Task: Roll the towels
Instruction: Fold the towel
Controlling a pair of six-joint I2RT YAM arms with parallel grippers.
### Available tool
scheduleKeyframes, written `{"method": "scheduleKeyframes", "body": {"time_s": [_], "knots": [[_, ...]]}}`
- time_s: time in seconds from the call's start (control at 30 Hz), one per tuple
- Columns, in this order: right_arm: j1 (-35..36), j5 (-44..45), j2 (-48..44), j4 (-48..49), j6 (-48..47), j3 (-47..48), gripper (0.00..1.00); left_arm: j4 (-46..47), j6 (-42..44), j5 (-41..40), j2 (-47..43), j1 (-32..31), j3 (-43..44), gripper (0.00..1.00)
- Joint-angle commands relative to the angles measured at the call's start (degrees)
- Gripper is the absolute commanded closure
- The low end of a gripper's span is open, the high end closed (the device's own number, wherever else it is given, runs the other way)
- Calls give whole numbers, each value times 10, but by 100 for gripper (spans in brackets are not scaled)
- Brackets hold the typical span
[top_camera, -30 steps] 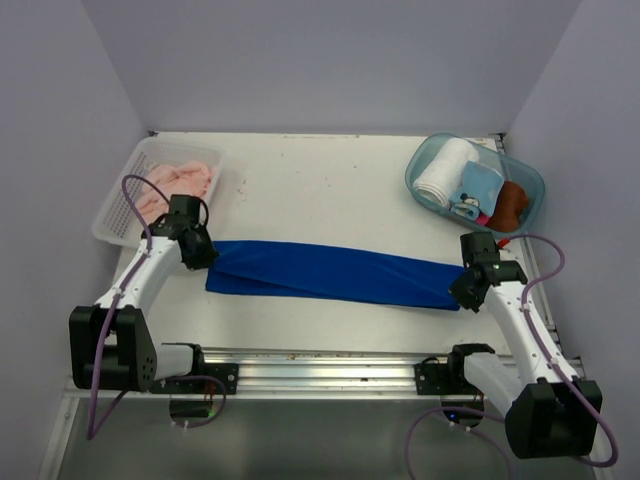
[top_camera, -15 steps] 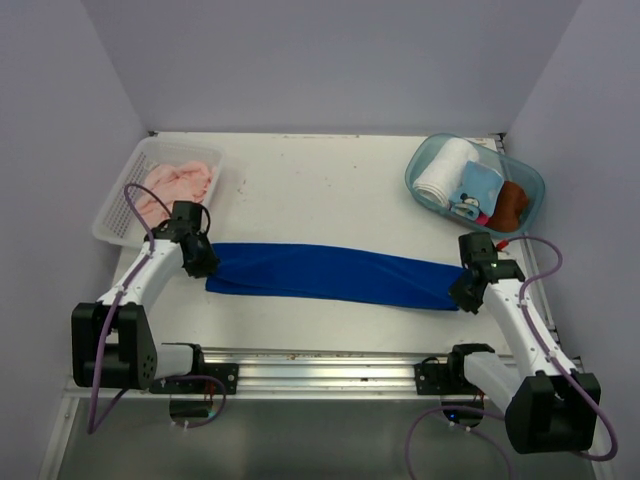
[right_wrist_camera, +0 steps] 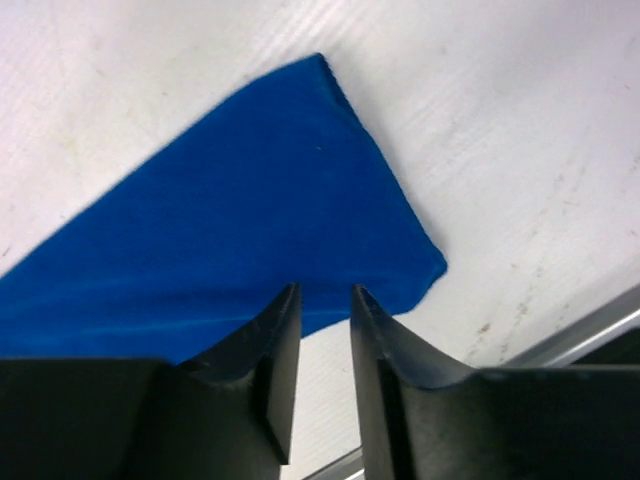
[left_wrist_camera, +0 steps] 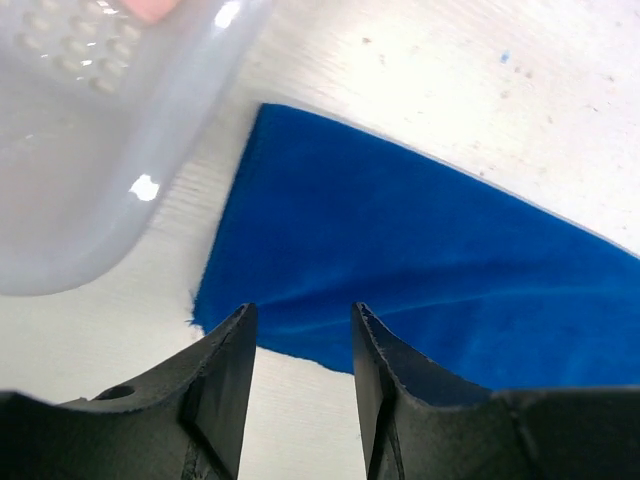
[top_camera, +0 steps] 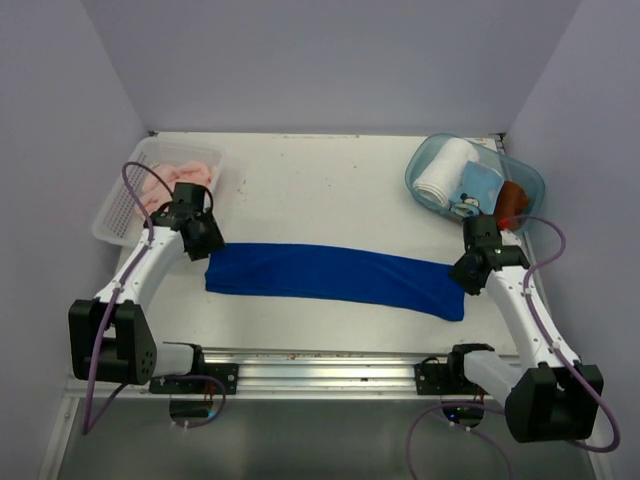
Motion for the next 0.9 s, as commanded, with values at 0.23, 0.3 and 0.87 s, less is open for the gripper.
{"method": "scheduleKeyframes", "body": {"time_s": [0.23, 0.3, 0.87], "knots": [[9, -37, 117, 82, -73, 42, 87, 44, 32, 50, 64, -78, 7, 56], [10, -39, 154, 99, -77, 42, 89, 72, 28, 46, 87, -83, -9, 57], [-2, 29, 287, 158, -91, 53, 92, 79, 31, -71, 211, -56, 13, 59]]}}
